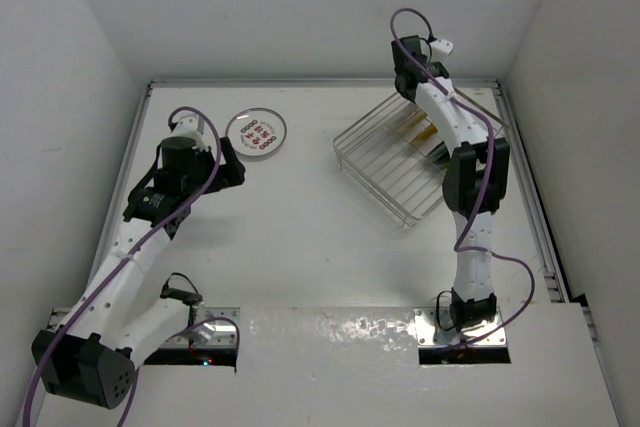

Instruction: Unload the plates from the dish rack

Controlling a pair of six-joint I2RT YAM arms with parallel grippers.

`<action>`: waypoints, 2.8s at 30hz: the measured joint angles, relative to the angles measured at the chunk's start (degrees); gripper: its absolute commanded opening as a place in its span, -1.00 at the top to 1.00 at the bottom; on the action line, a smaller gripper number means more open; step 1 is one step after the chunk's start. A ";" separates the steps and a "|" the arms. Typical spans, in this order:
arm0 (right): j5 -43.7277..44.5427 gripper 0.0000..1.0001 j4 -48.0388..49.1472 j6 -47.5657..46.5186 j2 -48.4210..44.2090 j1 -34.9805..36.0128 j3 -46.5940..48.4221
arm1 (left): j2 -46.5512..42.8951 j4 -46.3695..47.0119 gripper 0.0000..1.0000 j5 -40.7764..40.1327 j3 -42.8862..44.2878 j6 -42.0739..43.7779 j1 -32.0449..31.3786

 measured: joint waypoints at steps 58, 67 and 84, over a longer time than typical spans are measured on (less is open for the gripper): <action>-77.50 1.00 60.85 6.19 -47.06 1.55 -58.53 | 16.81 33.40 0.16 38.62 2.49 -21.70 0.28; -76.67 0.89 67.91 9.22 -44.30 4.22 -60.24 | 16.94 42.03 1.00 43.10 1.62 -26.60 0.22; -48.76 -0.97 31.30 -1.70 -53.20 3.96 -59.87 | 32.41 29.09 1.00 11.93 3.50 -31.82 11.28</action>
